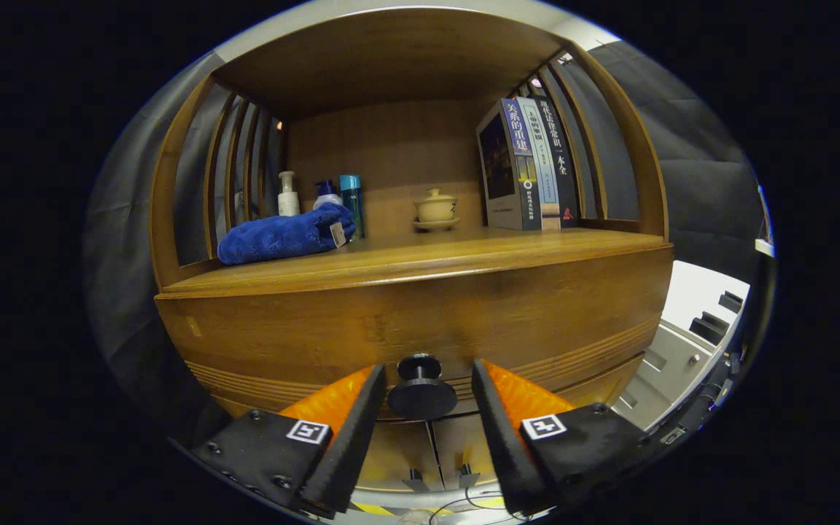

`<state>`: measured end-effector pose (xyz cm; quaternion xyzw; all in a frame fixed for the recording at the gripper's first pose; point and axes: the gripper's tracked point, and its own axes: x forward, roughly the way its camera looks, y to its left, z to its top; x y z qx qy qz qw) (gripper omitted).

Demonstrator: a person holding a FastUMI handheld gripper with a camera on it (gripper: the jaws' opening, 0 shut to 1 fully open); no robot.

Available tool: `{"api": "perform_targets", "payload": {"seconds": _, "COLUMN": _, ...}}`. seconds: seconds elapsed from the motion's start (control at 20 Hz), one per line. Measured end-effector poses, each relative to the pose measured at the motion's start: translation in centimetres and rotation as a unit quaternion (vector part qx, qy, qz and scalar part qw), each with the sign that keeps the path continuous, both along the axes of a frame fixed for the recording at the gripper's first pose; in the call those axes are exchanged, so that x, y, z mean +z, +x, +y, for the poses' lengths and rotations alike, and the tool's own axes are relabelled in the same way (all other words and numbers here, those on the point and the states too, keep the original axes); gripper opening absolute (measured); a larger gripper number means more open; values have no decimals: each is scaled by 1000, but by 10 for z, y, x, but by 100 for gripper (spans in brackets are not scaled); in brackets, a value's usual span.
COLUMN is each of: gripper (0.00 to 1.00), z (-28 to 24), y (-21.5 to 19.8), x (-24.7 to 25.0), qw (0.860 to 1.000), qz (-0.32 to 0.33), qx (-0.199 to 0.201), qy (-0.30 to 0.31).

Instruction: Pull open the drawer, take out the items inside it, and place them on the countertop above the cabinet.

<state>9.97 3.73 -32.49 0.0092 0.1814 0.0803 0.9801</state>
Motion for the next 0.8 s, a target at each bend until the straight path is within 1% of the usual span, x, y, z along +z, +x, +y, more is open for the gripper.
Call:
{"api": "perform_targets", "payload": {"seconds": 0.1, "gripper": 67, "z": 3, "y": -1, "x": -3, "qw": 1000, "qz": 4, "qx": 7, "qy": 20}}
{"api": "perform_targets", "payload": {"seconds": 0.25, "gripper": 54, "z": 3, "y": 1, "x": -3, "qw": 1000, "qz": 16, "qx": 11, "qy": 19}}
{"api": "perform_targets", "payload": {"seconds": 0.4, "gripper": 48, "z": 1, "y": -1, "x": -5, "qw": 999, "qz": 28, "qx": 19, "qy": 3}}
{"api": "perform_targets", "payload": {"seconds": 0.45, "gripper": 47, "z": 1, "y": -4, "x": -5, "qw": 999, "qz": 33, "qx": 16, "qy": 10}}
{"api": "perform_targets", "payload": {"seconds": 0.5, "gripper": 42, "z": 1, "y": -2, "x": -7, "qw": 999, "qz": 41, "qx": 13, "qy": 15}}
{"api": "perform_targets", "payload": {"seconds": 0.65, "gripper": 42, "z": 1, "y": -7, "x": -7, "qw": 999, "qz": 49, "qx": 6, "qy": 6}}
{"api": "perform_targets", "payload": {"seconds": 0.8, "gripper": 42, "z": -6, "y": -27, "x": -3, "qw": 999, "qz": 44, "qx": 5, "qy": -7}}
